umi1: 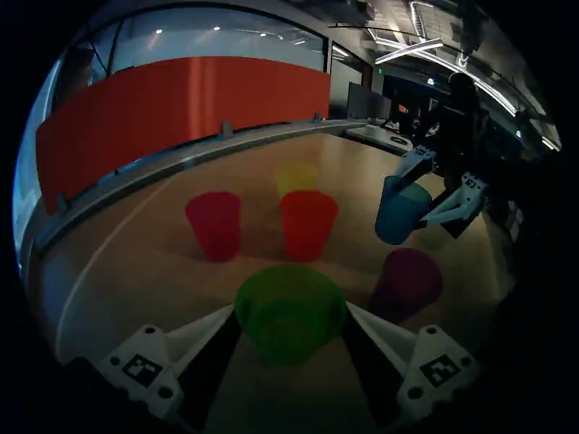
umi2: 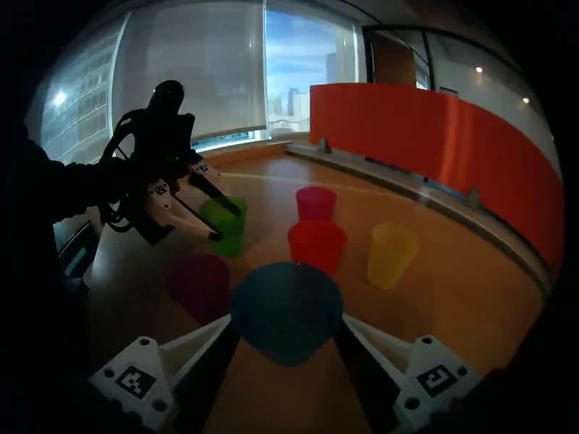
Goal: Pour water
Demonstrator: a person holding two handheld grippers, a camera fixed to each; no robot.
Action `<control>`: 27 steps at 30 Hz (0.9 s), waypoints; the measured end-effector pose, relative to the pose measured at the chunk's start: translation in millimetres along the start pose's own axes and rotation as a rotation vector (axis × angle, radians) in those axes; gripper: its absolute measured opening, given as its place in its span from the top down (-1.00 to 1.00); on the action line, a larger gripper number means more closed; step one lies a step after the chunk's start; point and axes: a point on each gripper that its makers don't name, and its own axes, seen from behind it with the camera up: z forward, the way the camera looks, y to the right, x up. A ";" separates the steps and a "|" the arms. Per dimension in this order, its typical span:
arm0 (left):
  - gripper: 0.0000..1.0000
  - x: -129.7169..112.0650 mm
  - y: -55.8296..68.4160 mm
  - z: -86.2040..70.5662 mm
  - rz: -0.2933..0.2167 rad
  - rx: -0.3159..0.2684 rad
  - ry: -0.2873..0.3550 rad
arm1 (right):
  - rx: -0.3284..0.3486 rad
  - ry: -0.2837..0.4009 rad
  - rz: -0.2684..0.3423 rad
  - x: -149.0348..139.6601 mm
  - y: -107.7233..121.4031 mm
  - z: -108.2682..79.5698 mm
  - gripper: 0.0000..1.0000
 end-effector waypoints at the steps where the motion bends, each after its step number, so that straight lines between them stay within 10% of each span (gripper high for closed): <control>1: -0.74 4.5 0.6 -2.7 0.002 0.003 0.010 | -0.002 0.005 -0.002 3.5 -0.4 -2.0 -0.76; 27: -0.74 115.3 14.9 -82.4 0.046 0.086 0.292 | -0.037 0.139 -0.028 85.4 -9.7 -49.0 -0.76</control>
